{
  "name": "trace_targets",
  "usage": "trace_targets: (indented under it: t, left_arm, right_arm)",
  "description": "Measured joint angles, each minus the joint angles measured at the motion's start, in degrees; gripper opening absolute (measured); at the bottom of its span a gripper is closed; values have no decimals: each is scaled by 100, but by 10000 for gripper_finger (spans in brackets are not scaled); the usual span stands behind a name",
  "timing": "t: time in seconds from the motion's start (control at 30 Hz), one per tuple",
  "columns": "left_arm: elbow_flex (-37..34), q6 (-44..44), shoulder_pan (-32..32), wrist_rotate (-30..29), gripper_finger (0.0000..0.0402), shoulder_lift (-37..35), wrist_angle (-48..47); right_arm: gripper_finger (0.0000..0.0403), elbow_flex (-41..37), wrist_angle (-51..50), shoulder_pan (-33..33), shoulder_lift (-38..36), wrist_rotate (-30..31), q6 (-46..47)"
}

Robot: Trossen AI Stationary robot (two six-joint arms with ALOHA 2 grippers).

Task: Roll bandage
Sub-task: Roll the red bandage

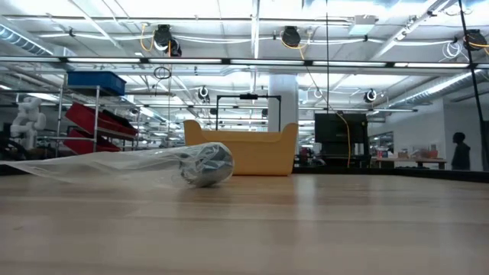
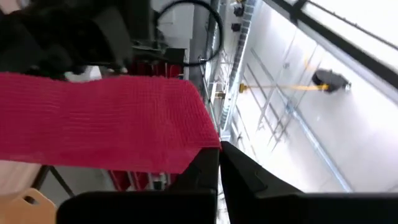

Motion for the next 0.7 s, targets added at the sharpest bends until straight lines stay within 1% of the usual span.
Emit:
trace_targets:
  t: [0.13,0.27,0.5,0.6,0.7]
  left_arm:
    - [0,3,0,54,20,0,0]
    - [2,36,0,331,20,0,13]
    - [2,104,2,391,20,0,32]
    - [2,103,-2,393,20,0,33]
    - [2,114,-1,355,20,0,32]
  right_arm:
    - [2,0,-3,-71,-195,-3,491]
    - [2,0,-6,-192,-334,-9,950]
    - [2,0,-37,-441,-405,-9,1127]
    - [2,0,-242,-526,-405,23,1354]
    - [2,0,-637,-477,-400,292,1803]
